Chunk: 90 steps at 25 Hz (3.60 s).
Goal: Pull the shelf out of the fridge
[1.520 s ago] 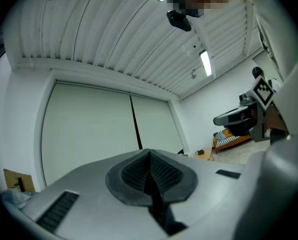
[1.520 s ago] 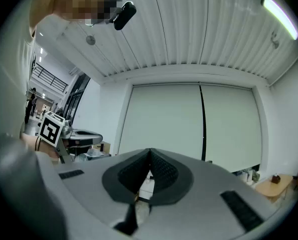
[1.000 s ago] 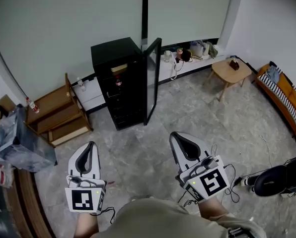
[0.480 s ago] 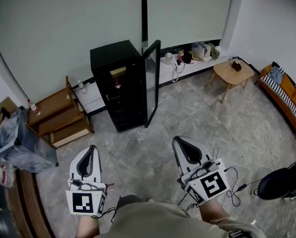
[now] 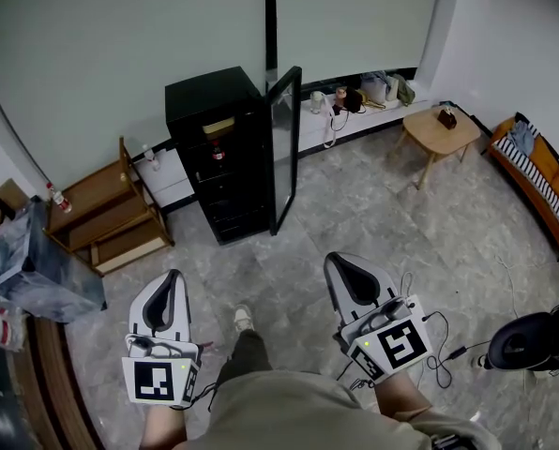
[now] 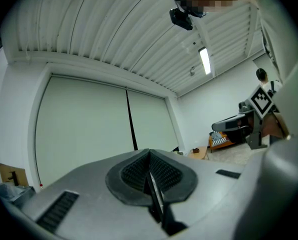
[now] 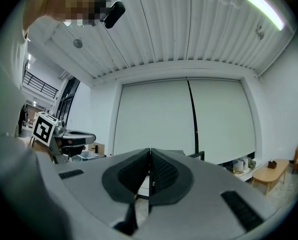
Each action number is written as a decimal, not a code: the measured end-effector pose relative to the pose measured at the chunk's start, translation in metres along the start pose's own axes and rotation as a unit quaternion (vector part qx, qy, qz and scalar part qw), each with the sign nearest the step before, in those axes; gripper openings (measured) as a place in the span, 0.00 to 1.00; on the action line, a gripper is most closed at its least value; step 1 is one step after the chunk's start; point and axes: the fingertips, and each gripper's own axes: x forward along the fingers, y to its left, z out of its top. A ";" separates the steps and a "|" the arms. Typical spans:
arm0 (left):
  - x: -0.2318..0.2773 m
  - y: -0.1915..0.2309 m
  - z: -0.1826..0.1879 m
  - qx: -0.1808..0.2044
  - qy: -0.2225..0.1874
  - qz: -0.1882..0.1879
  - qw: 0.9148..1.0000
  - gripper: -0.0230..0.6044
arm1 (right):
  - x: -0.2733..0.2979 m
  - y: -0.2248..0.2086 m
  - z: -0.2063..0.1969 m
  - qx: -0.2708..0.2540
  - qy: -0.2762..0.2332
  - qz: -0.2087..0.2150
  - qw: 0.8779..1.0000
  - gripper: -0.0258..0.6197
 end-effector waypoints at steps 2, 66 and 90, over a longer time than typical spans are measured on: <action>0.006 0.005 -0.005 -0.001 -0.001 0.001 1.000 0.05 | 0.008 -0.001 -0.003 0.001 -0.004 0.003 1.000 0.04; 0.440 0.303 -0.141 -0.048 0.063 -0.013 0.997 0.05 | 0.556 -0.143 -0.095 0.051 0.085 0.003 0.995 0.04; 0.550 0.300 -0.206 -0.232 0.061 0.091 0.967 0.13 | 0.660 -0.223 -0.186 0.205 0.082 0.096 0.971 0.25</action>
